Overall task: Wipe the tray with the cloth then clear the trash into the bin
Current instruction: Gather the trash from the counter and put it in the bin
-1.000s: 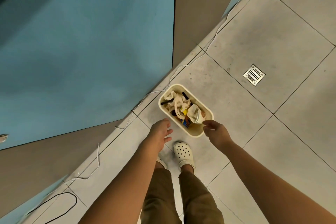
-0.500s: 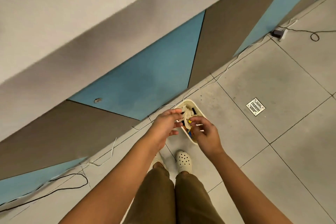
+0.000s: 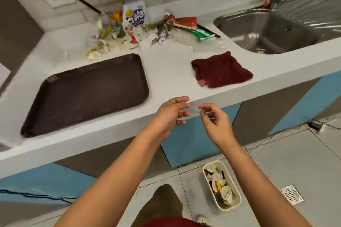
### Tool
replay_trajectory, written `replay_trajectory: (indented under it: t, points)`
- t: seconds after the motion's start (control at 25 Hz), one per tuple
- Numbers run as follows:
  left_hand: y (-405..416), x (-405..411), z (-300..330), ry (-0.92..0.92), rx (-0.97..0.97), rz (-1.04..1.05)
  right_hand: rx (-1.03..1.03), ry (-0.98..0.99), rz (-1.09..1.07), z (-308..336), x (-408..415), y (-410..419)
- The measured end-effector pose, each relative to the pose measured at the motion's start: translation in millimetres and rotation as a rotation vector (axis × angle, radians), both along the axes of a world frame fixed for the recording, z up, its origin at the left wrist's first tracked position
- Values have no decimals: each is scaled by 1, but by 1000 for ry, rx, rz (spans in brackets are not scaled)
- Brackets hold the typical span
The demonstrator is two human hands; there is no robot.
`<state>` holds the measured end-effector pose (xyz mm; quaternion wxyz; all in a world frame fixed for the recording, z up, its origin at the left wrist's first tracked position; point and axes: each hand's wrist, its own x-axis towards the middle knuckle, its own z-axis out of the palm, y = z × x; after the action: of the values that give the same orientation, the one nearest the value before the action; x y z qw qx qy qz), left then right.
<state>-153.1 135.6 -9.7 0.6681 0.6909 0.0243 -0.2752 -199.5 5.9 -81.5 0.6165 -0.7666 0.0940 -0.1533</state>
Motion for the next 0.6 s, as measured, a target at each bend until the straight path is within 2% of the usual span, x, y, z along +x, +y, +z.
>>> replay_trajectory:
  t: [0.2, 0.6]
  points:
    - [60, 57, 29, -77, -26, 121, -21, -60, 11, 36, 66, 40]
    - [214, 194, 30, -95, 17, 365, -85, 3, 22, 64, 222, 152]
